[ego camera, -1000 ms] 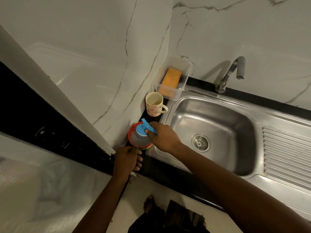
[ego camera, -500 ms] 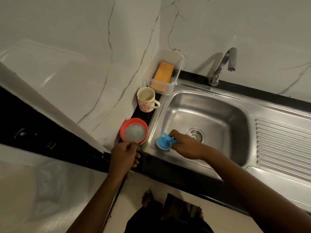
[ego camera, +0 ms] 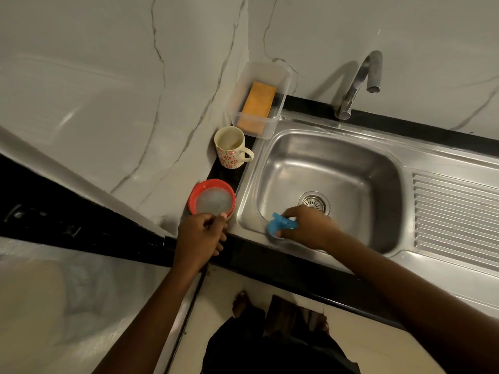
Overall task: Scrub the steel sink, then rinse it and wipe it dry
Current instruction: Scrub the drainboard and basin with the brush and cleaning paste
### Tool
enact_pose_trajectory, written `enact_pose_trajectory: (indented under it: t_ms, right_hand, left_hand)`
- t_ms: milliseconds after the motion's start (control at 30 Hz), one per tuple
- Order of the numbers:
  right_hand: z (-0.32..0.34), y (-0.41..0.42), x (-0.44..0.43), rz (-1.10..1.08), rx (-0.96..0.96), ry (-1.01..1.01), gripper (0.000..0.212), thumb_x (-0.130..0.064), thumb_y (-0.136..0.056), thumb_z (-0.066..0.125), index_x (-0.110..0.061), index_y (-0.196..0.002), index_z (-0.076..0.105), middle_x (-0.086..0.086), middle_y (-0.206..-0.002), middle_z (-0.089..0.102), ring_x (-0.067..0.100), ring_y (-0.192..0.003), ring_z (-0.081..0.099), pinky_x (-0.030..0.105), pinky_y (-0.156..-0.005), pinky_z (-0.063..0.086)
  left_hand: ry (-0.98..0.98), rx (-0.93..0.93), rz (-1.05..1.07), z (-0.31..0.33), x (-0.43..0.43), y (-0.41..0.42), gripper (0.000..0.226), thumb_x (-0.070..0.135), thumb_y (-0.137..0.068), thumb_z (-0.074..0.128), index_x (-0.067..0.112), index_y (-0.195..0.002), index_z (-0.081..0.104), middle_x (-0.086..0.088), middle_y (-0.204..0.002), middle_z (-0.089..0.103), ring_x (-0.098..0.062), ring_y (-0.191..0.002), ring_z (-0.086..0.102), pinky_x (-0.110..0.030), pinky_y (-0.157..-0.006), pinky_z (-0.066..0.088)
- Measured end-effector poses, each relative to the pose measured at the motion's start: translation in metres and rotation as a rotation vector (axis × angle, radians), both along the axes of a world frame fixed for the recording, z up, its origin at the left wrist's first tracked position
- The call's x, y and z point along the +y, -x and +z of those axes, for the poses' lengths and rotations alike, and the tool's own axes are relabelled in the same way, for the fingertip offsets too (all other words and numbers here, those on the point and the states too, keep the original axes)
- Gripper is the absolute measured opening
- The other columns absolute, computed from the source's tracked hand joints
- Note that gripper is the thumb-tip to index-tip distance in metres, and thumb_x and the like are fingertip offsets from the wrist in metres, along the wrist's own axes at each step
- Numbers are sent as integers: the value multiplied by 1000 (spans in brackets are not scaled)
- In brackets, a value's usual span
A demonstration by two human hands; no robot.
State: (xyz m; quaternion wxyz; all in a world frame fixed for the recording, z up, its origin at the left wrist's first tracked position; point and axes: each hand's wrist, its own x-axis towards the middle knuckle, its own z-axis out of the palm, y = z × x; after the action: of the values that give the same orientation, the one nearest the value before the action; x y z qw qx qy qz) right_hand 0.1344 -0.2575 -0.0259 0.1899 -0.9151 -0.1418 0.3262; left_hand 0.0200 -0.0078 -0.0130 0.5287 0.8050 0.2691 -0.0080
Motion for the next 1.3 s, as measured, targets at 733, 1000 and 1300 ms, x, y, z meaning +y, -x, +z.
enact_pose_trajectory:
  t_ms: [733, 1000, 1300]
  right_hand:
    - [-9, -11, -6, -67, -15, -42, 57, -62, -77, 81, -28, -123, 74, -4, -107, 72, 14, -93, 65, 34, -80, 54]
    - [-8, 6, -59, -84, 31, -34, 55, -61, -78, 81, -28, -121, 76, -6, -107, 74, 11, -90, 66, 34, -83, 55]
    - [-4, 6, -89, -156, 37, -23, 50, -56, -78, 84, -24, -115, 79, -4, -96, 74, 15, -84, 67, 33, -79, 54]
  left_hand:
    - [16, 2, -115, 0, -35, -8, 27, 29, -104, 66, 12, -85, 75, -5, -66, 73, -24, -53, 69, -36, -55, 61]
    - [-1, -3, -163, 2, -45, -13, 29, 30, -105, 65, 11, -85, 74, -5, -67, 73, -28, -55, 70, -40, -56, 62]
    - [18, -27, -215, 2, -69, -22, 29, 29, -104, 66, 11, -83, 75, -7, -66, 73, -23, -54, 69, -33, -52, 59]
